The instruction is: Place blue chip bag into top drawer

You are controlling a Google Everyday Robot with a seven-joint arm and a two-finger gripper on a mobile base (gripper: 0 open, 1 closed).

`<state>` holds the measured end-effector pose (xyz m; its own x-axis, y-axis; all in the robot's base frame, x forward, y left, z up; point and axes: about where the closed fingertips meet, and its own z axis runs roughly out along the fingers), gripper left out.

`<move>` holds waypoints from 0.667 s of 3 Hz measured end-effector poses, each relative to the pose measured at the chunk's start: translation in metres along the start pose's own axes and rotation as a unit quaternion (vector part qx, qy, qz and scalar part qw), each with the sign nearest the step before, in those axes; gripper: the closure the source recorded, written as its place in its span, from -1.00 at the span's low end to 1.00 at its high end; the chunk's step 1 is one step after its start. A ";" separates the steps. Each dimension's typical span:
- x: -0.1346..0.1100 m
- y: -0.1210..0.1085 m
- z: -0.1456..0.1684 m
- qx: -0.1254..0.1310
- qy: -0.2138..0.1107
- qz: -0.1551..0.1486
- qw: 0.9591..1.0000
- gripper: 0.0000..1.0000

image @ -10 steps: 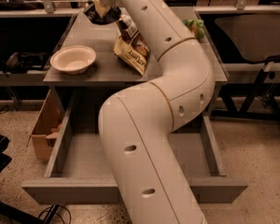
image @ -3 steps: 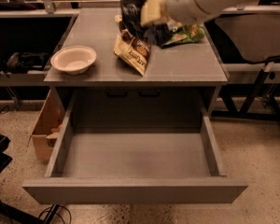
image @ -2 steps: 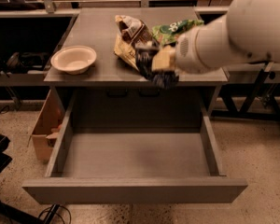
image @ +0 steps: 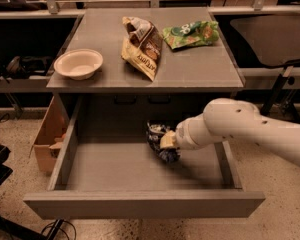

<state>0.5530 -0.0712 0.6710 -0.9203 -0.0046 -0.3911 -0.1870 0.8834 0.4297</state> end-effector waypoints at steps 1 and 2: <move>0.020 -0.022 0.044 -0.004 0.032 0.008 0.999 1.00; 0.020 -0.022 0.043 -0.004 0.032 0.008 0.999 0.71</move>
Offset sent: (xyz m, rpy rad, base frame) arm 0.0010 0.0010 -0.0529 0.0002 0.0642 0.0168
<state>0.5539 -0.0702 0.6186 -0.9433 -0.0202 -0.3312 -0.1739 0.8803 0.4415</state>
